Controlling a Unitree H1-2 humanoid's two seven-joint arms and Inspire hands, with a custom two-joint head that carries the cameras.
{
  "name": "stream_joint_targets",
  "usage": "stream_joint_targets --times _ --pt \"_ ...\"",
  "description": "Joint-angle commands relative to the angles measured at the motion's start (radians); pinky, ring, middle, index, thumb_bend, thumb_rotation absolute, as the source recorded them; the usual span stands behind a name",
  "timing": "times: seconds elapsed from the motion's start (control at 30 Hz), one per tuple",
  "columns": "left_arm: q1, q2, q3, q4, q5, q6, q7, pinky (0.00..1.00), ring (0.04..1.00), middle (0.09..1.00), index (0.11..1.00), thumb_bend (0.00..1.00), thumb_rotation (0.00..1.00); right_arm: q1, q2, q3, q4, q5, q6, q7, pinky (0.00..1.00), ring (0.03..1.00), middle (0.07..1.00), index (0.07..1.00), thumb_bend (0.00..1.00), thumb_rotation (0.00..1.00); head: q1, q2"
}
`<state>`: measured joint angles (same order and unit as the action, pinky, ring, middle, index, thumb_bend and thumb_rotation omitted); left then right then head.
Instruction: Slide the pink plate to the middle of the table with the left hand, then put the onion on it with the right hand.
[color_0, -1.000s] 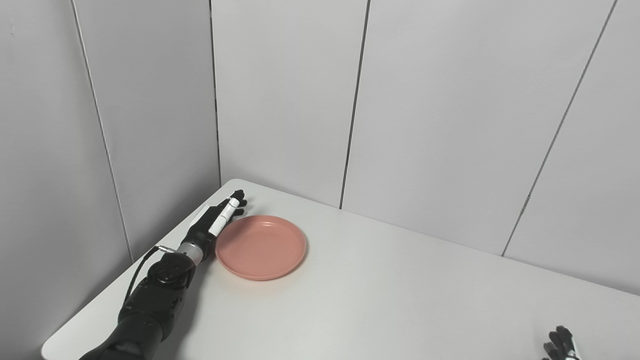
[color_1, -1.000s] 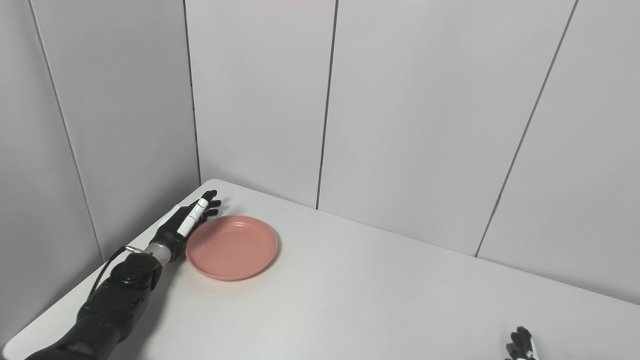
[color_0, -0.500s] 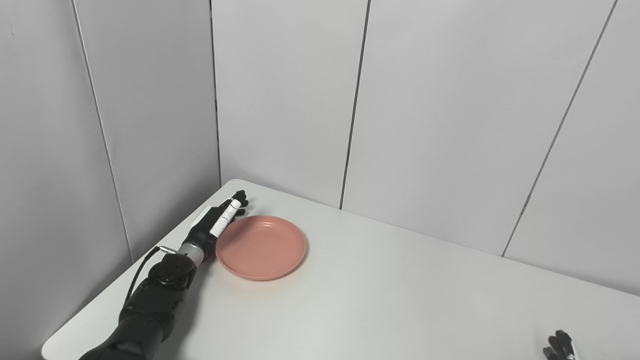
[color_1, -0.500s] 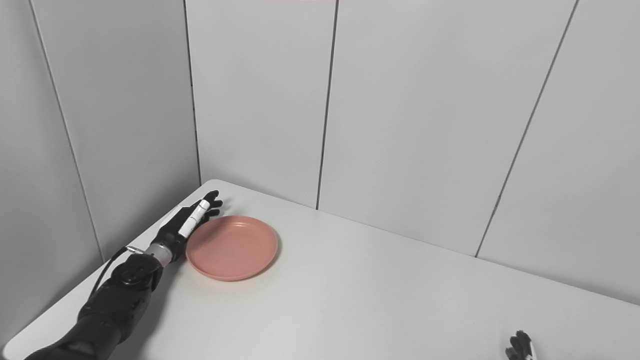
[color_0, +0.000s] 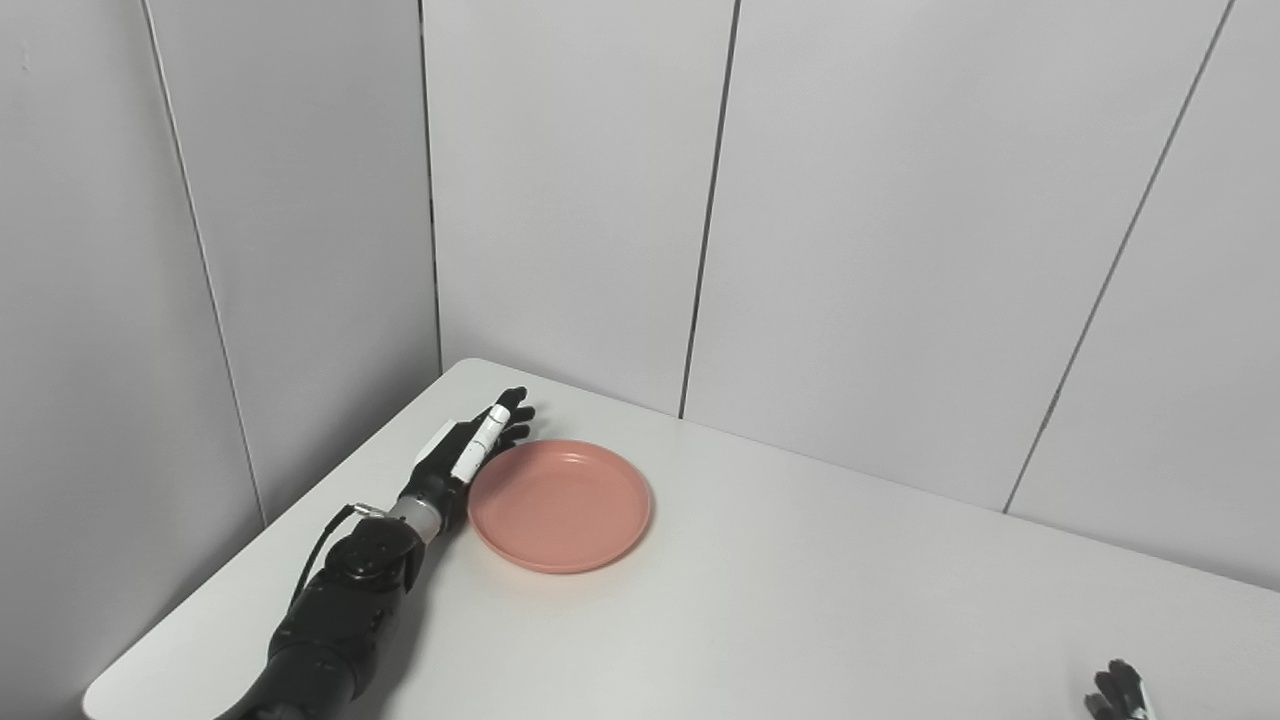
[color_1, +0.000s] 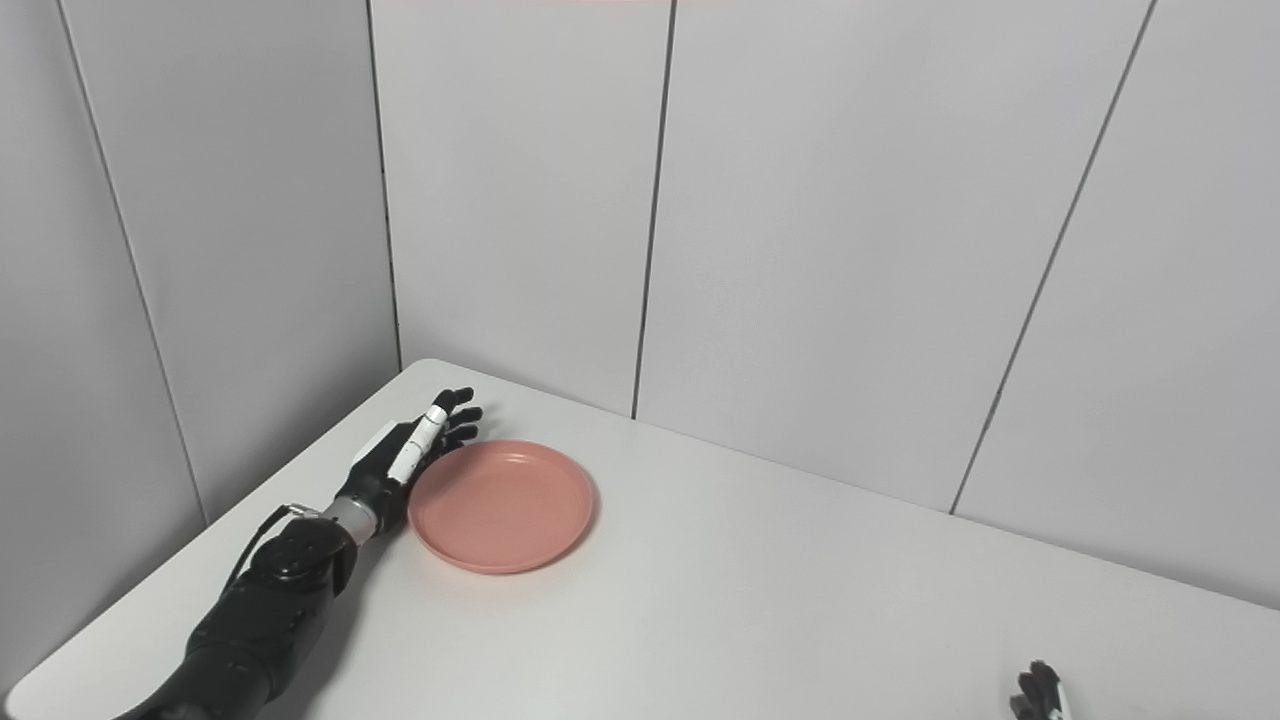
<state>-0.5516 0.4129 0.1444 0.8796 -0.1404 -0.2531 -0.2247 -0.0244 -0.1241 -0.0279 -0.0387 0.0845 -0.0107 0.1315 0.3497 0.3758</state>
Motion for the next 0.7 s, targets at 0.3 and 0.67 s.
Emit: stream_joint_targets --times 0.3,0.67 --pt "-0.008 -0.017 0.001 -0.091 -0.042 0.028 -0.061 0.93 0.925 0.927 0.927 0.75 1.00 -0.023 0.024 0.009 -0.073 -0.019 0.021 -0.024 1.00 1.000 1.000 1.000 0.41 1.00 -0.052 0.017" --pt "-0.010 -0.038 -0.011 -0.065 -0.070 0.009 -0.129 0.94 0.926 0.923 0.917 0.79 1.00 -0.024 0.047 0.013 -0.061 -0.038 -0.024 -0.049 1.00 1.000 1.000 1.000 0.35 1.00 -0.155 0.052"
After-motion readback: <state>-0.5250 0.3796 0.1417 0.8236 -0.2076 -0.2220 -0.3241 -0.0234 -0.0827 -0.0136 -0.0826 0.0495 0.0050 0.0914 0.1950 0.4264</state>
